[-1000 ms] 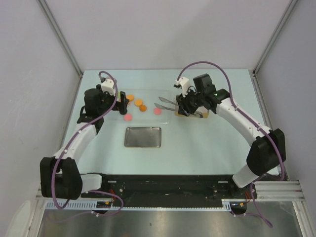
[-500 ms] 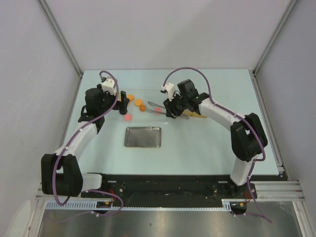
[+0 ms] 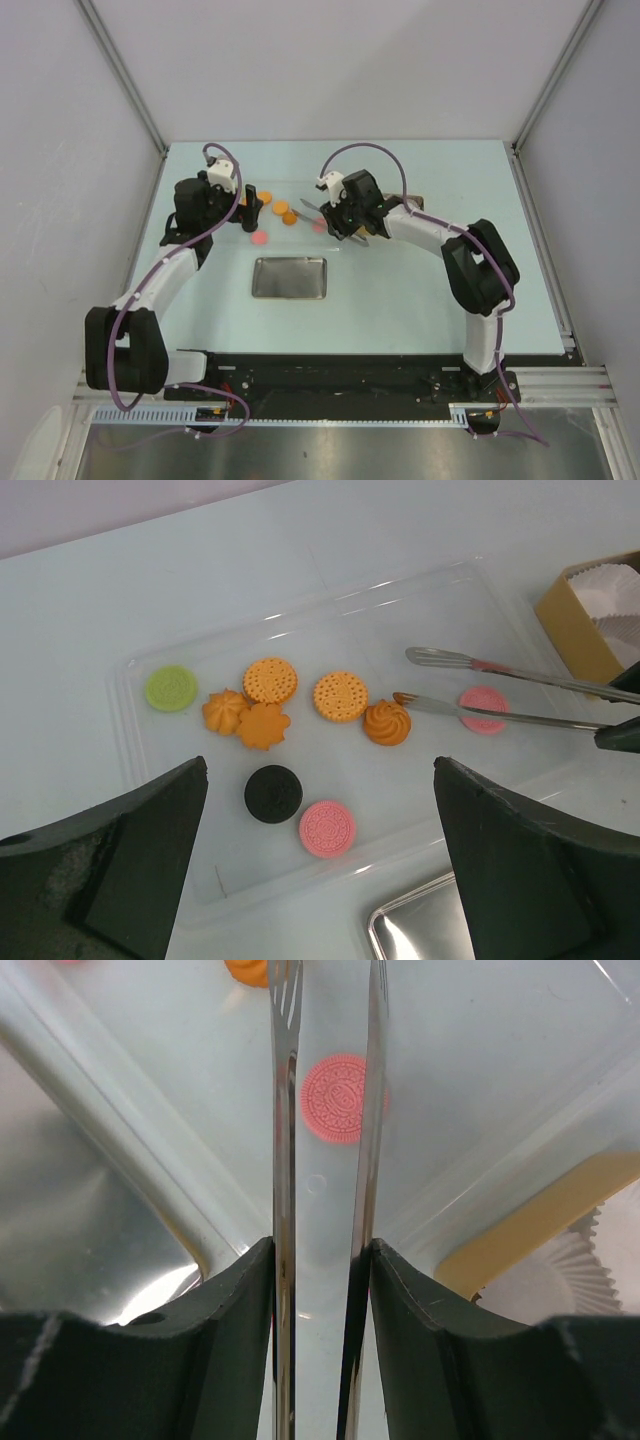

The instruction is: Pack the cookies

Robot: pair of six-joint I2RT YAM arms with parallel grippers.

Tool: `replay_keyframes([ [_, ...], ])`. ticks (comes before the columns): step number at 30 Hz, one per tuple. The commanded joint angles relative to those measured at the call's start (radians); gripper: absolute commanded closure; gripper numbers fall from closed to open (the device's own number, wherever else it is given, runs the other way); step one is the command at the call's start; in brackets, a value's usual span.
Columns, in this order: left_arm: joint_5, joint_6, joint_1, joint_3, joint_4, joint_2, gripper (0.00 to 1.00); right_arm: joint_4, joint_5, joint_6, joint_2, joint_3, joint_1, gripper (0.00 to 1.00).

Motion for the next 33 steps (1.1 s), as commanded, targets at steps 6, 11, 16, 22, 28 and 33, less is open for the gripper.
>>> replay_keyframes([
  [6, 0.029, -0.001, 0.005, 0.015, 0.04, 0.013, 0.0, 0.041, 0.141, 0.117, 0.09, 0.126, 0.014, 0.52],
  [11, 0.044, -0.005, 0.003, 0.007, 0.04, 0.02, 0.0, -0.026, 0.14, 0.175, 0.151, 0.221, 0.014, 0.49],
  [16, 0.046, -0.002, 0.003, -0.005, 0.037, 0.022, 0.0, -0.076, 0.144, 0.178, 0.184, 0.279, 0.026, 0.45],
  [22, 0.049, 0.004, 0.005, -0.017, 0.035, 0.022, 0.0, -0.131, 0.151, 0.221, 0.225, 0.324, 0.037, 0.45],
  [28, 0.055, 0.005, 0.005, -0.026, 0.035, 0.014, 0.0, -0.146, 0.158, 0.235, 0.237, 0.298, 0.051, 0.45],
  [33, 0.056, 0.008, -0.001, -0.033, 0.026, 0.019, 0.0, -0.148, 0.169, 0.226, 0.236, 0.284, 0.066, 0.43],
])
